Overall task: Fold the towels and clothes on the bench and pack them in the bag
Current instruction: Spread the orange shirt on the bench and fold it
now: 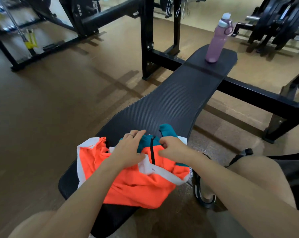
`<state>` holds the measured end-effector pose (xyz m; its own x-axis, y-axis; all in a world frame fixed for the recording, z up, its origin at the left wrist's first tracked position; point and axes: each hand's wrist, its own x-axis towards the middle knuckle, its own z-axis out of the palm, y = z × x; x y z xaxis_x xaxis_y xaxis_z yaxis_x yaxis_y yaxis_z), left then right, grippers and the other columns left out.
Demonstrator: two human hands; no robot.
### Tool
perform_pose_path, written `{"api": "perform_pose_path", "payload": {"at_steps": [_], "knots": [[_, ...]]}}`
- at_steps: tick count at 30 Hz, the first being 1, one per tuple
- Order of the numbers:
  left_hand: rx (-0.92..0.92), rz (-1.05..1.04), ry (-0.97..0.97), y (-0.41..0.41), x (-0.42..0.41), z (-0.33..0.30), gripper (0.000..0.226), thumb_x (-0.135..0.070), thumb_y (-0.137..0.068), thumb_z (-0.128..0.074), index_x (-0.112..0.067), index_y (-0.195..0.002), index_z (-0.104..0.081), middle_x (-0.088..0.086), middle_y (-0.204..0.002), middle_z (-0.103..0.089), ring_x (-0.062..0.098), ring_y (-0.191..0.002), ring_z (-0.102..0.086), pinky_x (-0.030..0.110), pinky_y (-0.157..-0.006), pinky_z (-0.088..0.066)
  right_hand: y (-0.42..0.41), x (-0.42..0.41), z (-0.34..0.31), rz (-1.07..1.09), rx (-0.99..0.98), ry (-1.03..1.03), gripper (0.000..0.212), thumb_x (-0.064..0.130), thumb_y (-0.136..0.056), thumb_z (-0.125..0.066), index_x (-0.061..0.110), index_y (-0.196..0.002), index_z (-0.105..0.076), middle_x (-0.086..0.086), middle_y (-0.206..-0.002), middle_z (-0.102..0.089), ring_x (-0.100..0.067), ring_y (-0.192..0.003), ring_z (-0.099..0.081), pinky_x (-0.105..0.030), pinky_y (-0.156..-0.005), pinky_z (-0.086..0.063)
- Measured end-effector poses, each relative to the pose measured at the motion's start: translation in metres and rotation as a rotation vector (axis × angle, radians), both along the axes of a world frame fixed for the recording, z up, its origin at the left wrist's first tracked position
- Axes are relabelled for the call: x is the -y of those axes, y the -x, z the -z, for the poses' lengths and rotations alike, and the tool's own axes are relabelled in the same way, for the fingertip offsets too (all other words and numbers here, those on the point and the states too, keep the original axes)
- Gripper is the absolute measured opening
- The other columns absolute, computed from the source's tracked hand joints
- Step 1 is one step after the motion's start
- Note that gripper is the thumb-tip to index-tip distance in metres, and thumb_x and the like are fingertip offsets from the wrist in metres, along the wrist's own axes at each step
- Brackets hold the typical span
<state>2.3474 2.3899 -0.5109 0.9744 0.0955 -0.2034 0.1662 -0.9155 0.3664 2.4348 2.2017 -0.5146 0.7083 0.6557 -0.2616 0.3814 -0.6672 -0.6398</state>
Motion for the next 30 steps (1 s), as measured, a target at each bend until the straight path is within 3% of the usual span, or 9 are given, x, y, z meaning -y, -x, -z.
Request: {"api": "perform_pose_path", "payload": {"at_steps": [4,7,11,15,18,20,22,25,30], "knots": [[-0.062,-0.1,0.431,-0.004,0.008,-0.013,0.099,-0.031,-0.077,-0.077,-0.035,-0.158,-0.02,-0.002,-0.139,-0.042,0.018,-0.129,-0.048,0.031,-0.11,-0.038,0.024,0.011,-0.032,0.006,0.199,-0.237,0.011,0.025,-0.07,-0.049,0.023,-0.08,-0.049,0.008,-0.061,-0.046,-0.016,-0.063,-0.044,-0.025,-0.054,-0.027],[0.016,0.067,0.355,-0.005,0.006,-0.029,0.072,-0.033,-0.064,-0.079,-0.028,-0.132,-0.055,0.003,-0.115,-0.063,0.018,-0.109,-0.06,0.04,-0.098,-0.049,0.044,0.024,-0.051,-0.107,0.391,-0.262,0.016,0.02,-0.074,-0.051,0.03,-0.085,-0.045,0.011,-0.07,-0.048,-0.02,-0.071,-0.051,-0.028,-0.061,-0.031],[0.221,0.199,0.243,-0.004,0.014,-0.068,0.028,-0.018,-0.067,-0.074,-0.017,-0.094,-0.066,-0.001,-0.095,-0.054,0.001,-0.086,-0.052,0.022,-0.075,-0.041,0.061,0.044,-0.068,-0.099,0.403,-0.343,0.017,0.024,-0.073,-0.046,0.031,-0.084,-0.035,0.015,-0.068,-0.042,-0.007,-0.065,-0.043,-0.019,-0.059,-0.029],[0.392,0.253,0.279,0.007,0.025,-0.105,0.02,-0.016,-0.072,-0.065,-0.026,-0.075,-0.048,-0.005,-0.096,-0.05,0.008,-0.086,-0.052,0.025,-0.075,-0.044,0.063,0.049,-0.074,0.19,-0.089,-0.549,0.047,0.01,-0.064,-0.073,0.029,-0.096,-0.044,0.006,-0.083,-0.053,-0.002,-0.066,-0.049,-0.027,-0.063,-0.045],[0.461,0.304,0.209,0.017,0.034,-0.122,0.01,-0.02,-0.076,-0.058,-0.018,-0.078,-0.048,-0.009,-0.103,-0.048,0.021,-0.086,-0.054,0.045,-0.073,-0.048,0.058,0.052,-0.081,0.219,-0.486,-0.562,0.095,0.018,-0.053,-0.086,0.035,-0.133,-0.039,-0.002,-0.119,-0.055,-0.013,-0.104,-0.064,-0.036,-0.093,-0.053],[0.503,0.314,0.2,0.022,0.034,-0.126,0.011,-0.019,-0.078,-0.058,-0.015,-0.08,-0.048,-0.01,-0.109,-0.048,0.024,-0.087,-0.055,0.046,-0.072,-0.049,0.053,0.056,-0.085,0.166,-0.729,-0.64,0.098,0.007,-0.059,-0.085,0.038,-0.14,-0.039,-0.011,-0.131,-0.057,-0.027,-0.116,-0.065,-0.05,-0.104,-0.048],[0.539,0.322,0.222,0.024,0.032,-0.129,0.016,-0.007,-0.081,-0.063,-0.013,-0.08,-0.048,-0.006,-0.116,-0.051,0.02,-0.094,-0.056,0.04,-0.079,-0.05,0.052,0.06,-0.093,0.072,-0.878,-0.684,0.083,-0.007,-0.069,-0.077,0.022,-0.14,-0.047,-0.019,-0.133,-0.06,-0.033,-0.118,-0.062,-0.052,-0.107,-0.046],[0.595,0.329,0.279,0.028,0.031,-0.13,0.026,0.008,-0.081,-0.062,-0.014,-0.077,-0.048,0.006,-0.123,-0.058,0.015,-0.106,-0.057,0.021,-0.088,-0.044,0.053,0.062,-0.099,0.022,-0.737,-0.669,0.06,-0.006,-0.071,-0.075,0.006,-0.128,-0.059,-0.017,-0.126,-0.067,-0.033,-0.119,-0.063,-0.05,-0.106,-0.047],[0.587,0.294,0.282,0.032,0.027,-0.134,0.035,0.013,-0.074,-0.055,-0.019,-0.073,-0.041,-0.007,-0.102,-0.059,0.007,-0.092,-0.057,0.024,-0.075,-0.042,0.055,0.058,-0.106,0.041,-0.202,-0.536,0.038,0.013,-0.078,-0.077,0.024,-0.112,-0.069,0.013,-0.099,-0.074,-0.001,-0.088,-0.068,-0.034,-0.083,-0.054]]}}
